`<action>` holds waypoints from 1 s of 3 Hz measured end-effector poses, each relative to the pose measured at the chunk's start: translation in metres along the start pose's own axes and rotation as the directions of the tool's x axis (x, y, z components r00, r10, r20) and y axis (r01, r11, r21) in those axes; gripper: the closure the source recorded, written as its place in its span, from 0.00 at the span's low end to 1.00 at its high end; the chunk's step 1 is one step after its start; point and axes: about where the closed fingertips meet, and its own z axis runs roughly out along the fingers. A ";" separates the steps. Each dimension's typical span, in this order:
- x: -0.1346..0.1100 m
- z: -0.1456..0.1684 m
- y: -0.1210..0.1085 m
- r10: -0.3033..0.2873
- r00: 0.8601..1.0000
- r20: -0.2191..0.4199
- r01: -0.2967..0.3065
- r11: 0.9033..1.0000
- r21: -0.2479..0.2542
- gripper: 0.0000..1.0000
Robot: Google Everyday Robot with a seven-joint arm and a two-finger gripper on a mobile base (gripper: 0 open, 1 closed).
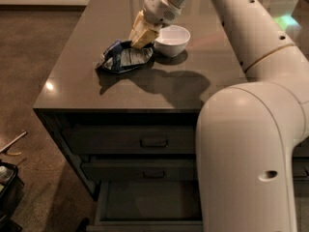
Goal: Place blue chip bag into bottom drawer
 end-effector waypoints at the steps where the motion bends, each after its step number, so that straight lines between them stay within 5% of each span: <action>1: -0.019 -0.056 0.028 0.057 0.998 0.027 -0.059 0.994 0.093 1.00; 2: -0.072 -0.118 0.069 0.103 0.991 0.089 -0.122 0.959 0.255 1.00; 3: -0.150 -0.152 0.118 0.084 0.983 0.160 -0.140 0.916 0.377 1.00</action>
Offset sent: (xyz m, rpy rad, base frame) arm -0.2381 -0.0755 0.0595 0.1617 -0.0087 -0.4796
